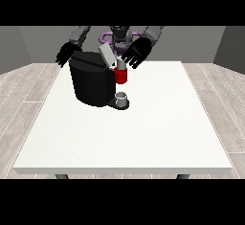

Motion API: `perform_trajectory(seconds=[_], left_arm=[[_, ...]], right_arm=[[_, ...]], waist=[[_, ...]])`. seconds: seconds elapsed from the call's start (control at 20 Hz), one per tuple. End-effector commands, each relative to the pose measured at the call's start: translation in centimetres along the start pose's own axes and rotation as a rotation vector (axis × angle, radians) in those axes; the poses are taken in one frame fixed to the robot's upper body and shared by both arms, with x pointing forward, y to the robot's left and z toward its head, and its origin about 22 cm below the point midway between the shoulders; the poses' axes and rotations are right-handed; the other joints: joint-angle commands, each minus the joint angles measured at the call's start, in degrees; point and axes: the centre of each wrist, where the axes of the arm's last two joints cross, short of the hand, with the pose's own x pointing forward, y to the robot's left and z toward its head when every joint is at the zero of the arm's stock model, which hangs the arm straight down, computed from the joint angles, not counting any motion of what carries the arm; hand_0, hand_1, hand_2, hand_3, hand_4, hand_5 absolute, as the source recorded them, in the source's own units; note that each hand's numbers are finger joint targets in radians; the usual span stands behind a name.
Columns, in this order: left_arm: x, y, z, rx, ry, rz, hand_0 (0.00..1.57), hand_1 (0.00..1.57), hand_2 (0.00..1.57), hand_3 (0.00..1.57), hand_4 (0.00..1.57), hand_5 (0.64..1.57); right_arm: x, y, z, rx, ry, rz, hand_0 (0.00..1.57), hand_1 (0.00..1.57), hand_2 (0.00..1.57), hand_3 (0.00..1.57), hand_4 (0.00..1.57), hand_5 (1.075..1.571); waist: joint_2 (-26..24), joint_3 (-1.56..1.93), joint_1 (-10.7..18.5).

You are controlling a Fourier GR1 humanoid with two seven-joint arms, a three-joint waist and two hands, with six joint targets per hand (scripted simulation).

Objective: Insert the coffee pod into the coffee machine and close the lid

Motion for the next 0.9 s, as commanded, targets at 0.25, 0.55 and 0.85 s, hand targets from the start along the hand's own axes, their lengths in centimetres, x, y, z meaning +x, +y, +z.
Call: perform_trajectory(seconds=[0.25, 0.55, 0.85], left_arm=[[1.6, 0.7, -0.6, 0.027, -0.027, -0.009, 1.20, 1.20, 1.27, 1.20, 0.50, 1.571], [0.0, -0.2, -0.2, 0.014, 0.003, -0.016, 1.16, 1.16, 1.24, 1.18, 0.49, 1.571], [2.0, -0.4, -1.0, -0.033, -0.016, -0.018, 1.25, 1.25, 1.28, 1.18, 0.48, 1.571]], right_arm=[[-0.2, -2.2, -0.7, -0.031, -0.041, -0.024, 0.00, 0.00, 0.00, 0.00, 0.53, 1.571], [0.1, -0.3, 0.2, -0.004, -0.052, -0.022, 0.00, 0.00, 0.00, 0.00, 0.45, 1.571], [0.2, -1.7, -1.1, -0.037, -0.043, -0.004, 0.00, 0.00, 0.00, 0.00, 0.42, 1.571]], waist=[[2.3, 0.03, 0.7], [2.4, 0.01, -0.6], [2.6, 0.02, 1.1]])
